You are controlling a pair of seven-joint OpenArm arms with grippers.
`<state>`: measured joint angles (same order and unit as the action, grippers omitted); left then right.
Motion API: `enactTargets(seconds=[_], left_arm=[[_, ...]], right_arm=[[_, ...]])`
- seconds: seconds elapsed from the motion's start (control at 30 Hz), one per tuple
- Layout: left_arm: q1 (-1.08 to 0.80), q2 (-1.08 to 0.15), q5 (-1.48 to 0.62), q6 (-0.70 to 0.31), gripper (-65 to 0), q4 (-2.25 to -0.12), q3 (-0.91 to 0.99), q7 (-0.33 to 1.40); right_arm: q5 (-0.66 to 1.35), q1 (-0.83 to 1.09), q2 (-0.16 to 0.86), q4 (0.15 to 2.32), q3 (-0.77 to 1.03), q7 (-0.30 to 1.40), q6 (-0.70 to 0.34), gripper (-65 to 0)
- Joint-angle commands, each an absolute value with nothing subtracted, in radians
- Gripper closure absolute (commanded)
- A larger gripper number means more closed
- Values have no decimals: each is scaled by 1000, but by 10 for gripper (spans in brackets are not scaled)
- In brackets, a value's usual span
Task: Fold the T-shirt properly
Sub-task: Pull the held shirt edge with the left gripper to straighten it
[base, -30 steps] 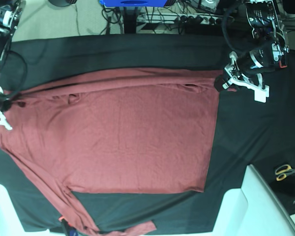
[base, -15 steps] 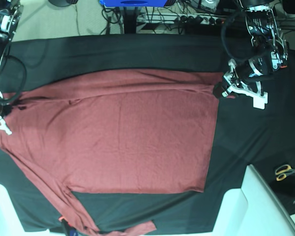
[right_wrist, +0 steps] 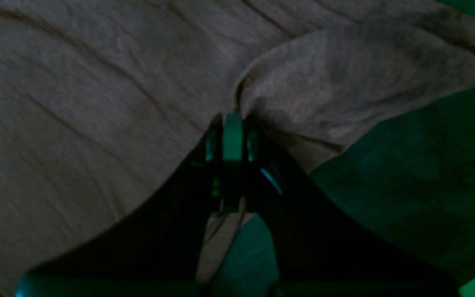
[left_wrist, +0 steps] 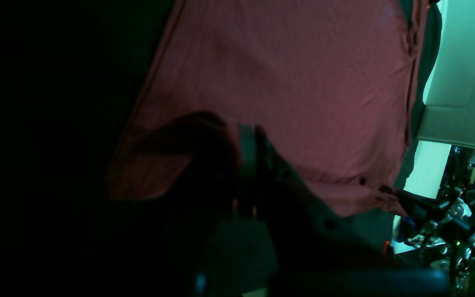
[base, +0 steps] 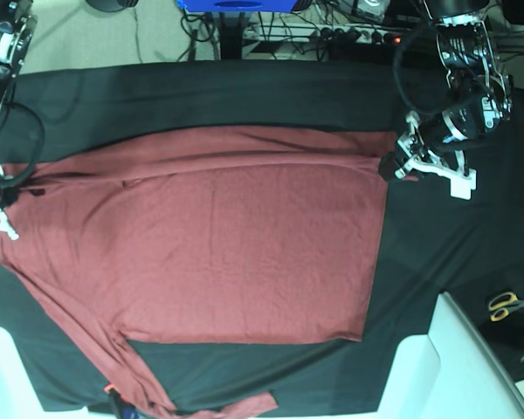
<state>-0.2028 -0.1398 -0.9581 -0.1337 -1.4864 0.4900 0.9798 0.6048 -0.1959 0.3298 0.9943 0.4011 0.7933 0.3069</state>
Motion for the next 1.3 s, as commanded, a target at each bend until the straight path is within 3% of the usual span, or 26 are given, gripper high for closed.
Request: enactTargets(seconds=[0.0,0.3,0.53,1.27], left_arm=[[-193,-153,-975,-140,0,-1495,493,969],[-170,-153,-975,-139,0,-1491,493,970],[-157,-153,-923,-139,0,-1491,493,970],[-157,-153,-918,-139,0,-1500,492,970]], right_arm=[[610,-225,351,1010,404,782,303,-6],[610,-231,351,1010,403,783,303,-6],[610,-248,358,993,295,783,305,-6],[610,-266,357,949,298,782,306,-18]])
